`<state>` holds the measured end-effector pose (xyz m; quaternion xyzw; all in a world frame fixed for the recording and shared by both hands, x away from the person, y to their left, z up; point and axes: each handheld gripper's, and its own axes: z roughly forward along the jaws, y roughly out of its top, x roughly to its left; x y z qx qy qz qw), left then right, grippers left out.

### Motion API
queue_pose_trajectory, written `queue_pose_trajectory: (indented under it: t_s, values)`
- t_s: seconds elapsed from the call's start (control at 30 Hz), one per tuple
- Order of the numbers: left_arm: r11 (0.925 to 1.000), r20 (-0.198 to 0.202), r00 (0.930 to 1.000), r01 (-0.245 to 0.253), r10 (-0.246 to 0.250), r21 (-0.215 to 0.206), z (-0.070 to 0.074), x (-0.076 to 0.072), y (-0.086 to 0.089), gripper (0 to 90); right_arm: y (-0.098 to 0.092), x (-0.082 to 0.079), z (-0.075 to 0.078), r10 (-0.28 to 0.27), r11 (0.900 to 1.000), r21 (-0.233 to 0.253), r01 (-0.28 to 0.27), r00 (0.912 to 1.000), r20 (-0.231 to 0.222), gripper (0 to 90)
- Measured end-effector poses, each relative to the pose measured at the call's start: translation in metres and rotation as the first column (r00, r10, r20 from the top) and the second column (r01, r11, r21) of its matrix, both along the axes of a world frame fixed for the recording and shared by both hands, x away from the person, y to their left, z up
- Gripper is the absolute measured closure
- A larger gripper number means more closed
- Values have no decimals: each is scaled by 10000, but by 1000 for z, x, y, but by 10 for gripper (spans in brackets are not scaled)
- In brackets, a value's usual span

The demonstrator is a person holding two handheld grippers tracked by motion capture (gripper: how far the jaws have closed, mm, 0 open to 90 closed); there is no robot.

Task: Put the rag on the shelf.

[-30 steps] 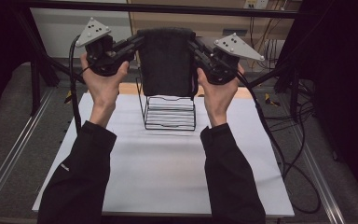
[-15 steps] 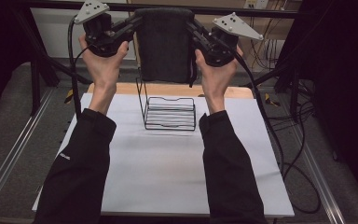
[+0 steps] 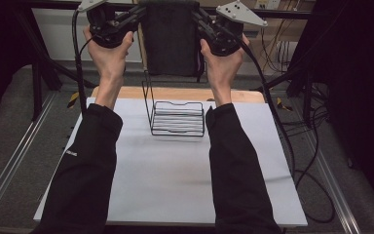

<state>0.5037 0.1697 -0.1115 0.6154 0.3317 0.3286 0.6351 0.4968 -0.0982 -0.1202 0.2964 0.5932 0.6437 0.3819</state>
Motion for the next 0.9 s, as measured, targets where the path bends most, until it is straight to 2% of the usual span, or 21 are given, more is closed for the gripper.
queue_pose_trajectory:
  t_s: [0.37,0.7,0.9]
  values:
    - [9989,-382,9991,195,-178,423,-26,7,1,817,-2,12,-27,83,9995,-293,-99,9984,-562,802]
    - [9957,-611,9972,479,-431,795,-49,3,0,818,-8,9,-54,258,9979,-562,-311,9955,-915,801]
    - [9945,-605,9968,567,-515,881,-60,-2,3,818,-8,4,-62,364,9960,-786,-436,9951,-915,800]
